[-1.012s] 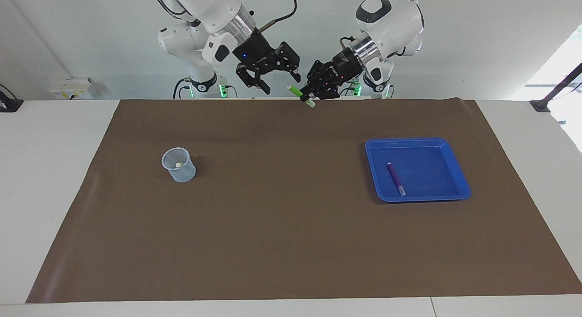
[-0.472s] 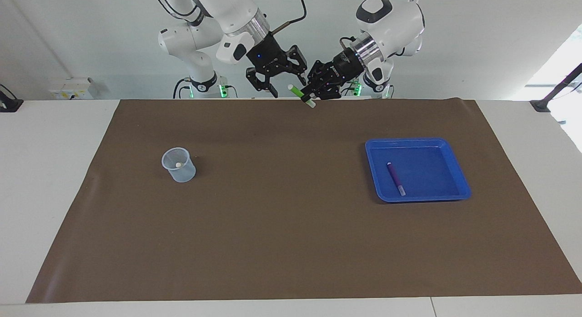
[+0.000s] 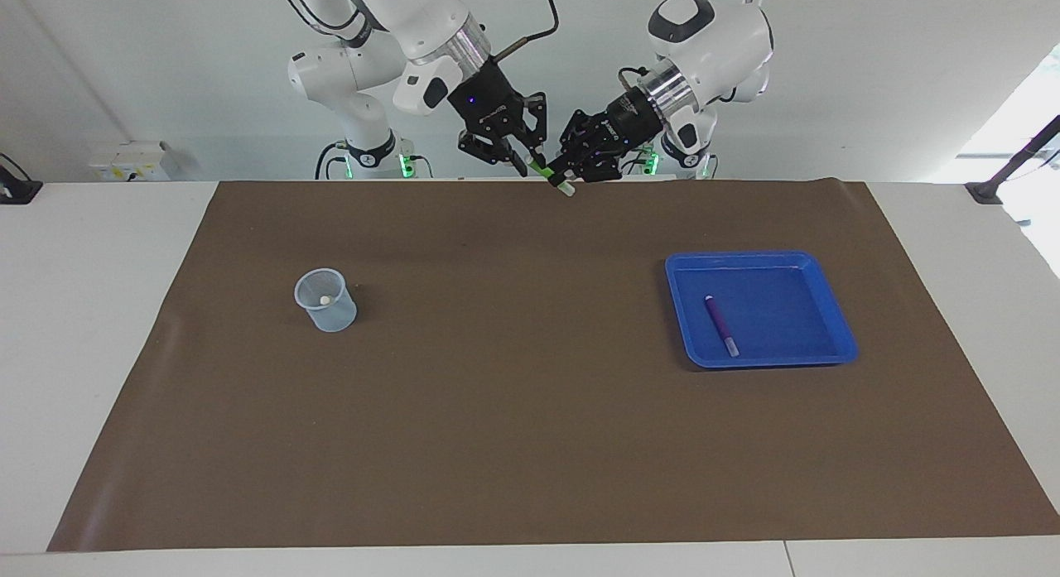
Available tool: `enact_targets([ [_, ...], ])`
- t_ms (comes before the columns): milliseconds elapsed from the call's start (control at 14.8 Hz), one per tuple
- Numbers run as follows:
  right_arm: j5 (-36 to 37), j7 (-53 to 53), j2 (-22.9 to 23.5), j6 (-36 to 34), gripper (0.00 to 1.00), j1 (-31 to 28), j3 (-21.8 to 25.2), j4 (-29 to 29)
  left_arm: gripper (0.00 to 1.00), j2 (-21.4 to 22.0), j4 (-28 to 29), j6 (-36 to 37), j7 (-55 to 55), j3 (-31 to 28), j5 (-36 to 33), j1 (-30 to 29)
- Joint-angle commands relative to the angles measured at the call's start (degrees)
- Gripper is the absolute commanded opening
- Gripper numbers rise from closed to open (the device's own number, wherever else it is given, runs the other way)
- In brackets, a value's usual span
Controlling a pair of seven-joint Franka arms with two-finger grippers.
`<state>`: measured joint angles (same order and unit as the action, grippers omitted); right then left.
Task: Transfer and insert pens with both arms
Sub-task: 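Carry the green pen toward center while the right gripper grasps it, then move the green pen over the cup while the left gripper withdraws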
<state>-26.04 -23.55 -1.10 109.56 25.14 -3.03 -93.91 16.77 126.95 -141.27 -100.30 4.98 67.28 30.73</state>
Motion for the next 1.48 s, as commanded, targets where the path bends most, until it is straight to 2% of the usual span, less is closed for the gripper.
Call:
enact_targets([
  [0, 0.64, 0.52, -1.1, 0.57, 0.0, -0.27, 0.22, -1.62, 0.0, 1.78, 1.64, -1.65, -0.86, -0.5, 1.19, 0.56],
  [270, 0.64, 0.52, -1.1, 0.57, 0.0, -0.44, 0.22, -1.62, 0.0, 1.78, 1.64, -2.61, -0.86, -0.5, 1.19, 0.65],
  [337, 0.64, 0.52, -1.1, 0.57, 0.0, -0.88, 0.22, -1.71, 0.82, 1.69, 1.64, -2.61, -0.86, -0.59, 1.19, 0.65],
  [405, 0.64, 0.52, -1.1, 0.57, 0.0, -1.14, 0.31, -1.8, 1.0, 1.69, 1.64, -2.52, -0.86, -0.59, 1.19, 0.65],
  [540, 0.73, 0.87, -1.01, 0.65, 0.0, -3.06, 0.4, -1.89, 1.0, 1.69, 1.64, -2.52, -1.12, -0.59, 1.1, 0.65],
  [810, 6.87, 3.59, -1.27, 0.83, 0.0, -6.15, 0.4, -3.11, 1.0, 1.69, 2.16, -2.0, -1.3, -0.76, 1.02, -0.49],
  [945, 10.02, 6.75, -2.23, 0.92, 0.0, -8.16, 0.4, -5.39, 1.0, 2.13, 3.39, -1.82, -1.39, -0.76, 0.84, -3.99],
  [1080, 14.42, 10.87, -3.46, 1.27, 0.0, -10.19, 0.4, -8.29, 1.0, 2.3, 3.66, -1.65, -1.47, -0.76, 0.75, -8.11],
  [1417, 19.35, 18.88, -8.12, 6.54, 0.0, -16.25, 0.4, -19.27, 1.0, 2.3, 3.92, -1.21, -1.47, -0.76, 0.4, -16.12],
])
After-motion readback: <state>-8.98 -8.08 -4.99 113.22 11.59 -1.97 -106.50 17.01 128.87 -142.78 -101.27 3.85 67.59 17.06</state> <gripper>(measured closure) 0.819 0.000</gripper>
